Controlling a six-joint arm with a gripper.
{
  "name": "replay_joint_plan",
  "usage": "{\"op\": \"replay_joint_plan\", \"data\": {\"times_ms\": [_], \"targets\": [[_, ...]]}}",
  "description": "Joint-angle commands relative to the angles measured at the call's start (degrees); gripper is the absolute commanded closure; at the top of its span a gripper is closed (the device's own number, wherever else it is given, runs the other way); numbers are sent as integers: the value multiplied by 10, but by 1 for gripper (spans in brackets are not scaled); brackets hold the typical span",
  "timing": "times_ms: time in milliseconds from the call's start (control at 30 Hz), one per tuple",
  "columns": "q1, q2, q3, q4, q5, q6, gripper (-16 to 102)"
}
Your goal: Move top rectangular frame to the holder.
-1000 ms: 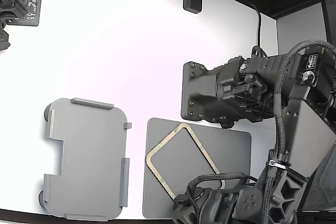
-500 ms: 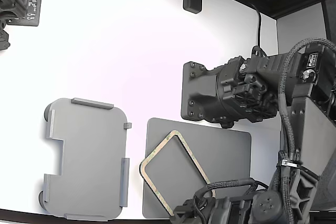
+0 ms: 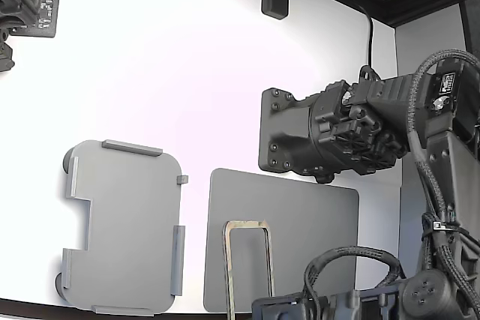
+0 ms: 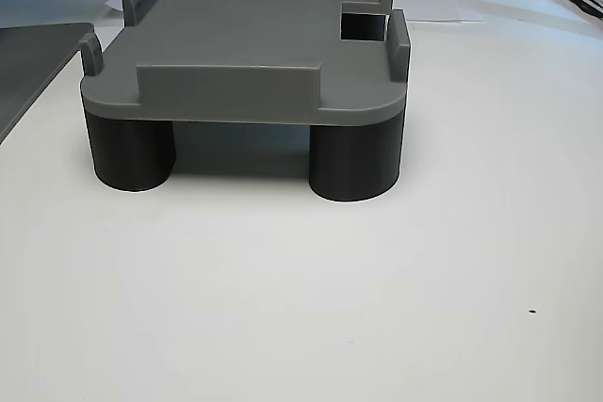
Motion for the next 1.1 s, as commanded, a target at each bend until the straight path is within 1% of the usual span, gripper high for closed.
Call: {"op": "replay_joint_plan", "data": {"times_ms": [0,67,200,267,367,567,633,733,800,867,1067], "targets": [[-8,10,-28,11,38,184,97],[-14,5,-47,26,51,244,97],[-31,-9,-98,78,71,410,97],[-45,-16,-127,108,74,476,97],[-68,-11,-134,119,64,500,97],[-118,22,-98,102,69,645,97],[-136,42,-69,77,64,624,97],[-163,84,-7,13,38,645,97],[-178,99,11,-2,32,651,97],[-185,103,4,7,38,663,98],[-191,123,10,16,80,741,99]]}}
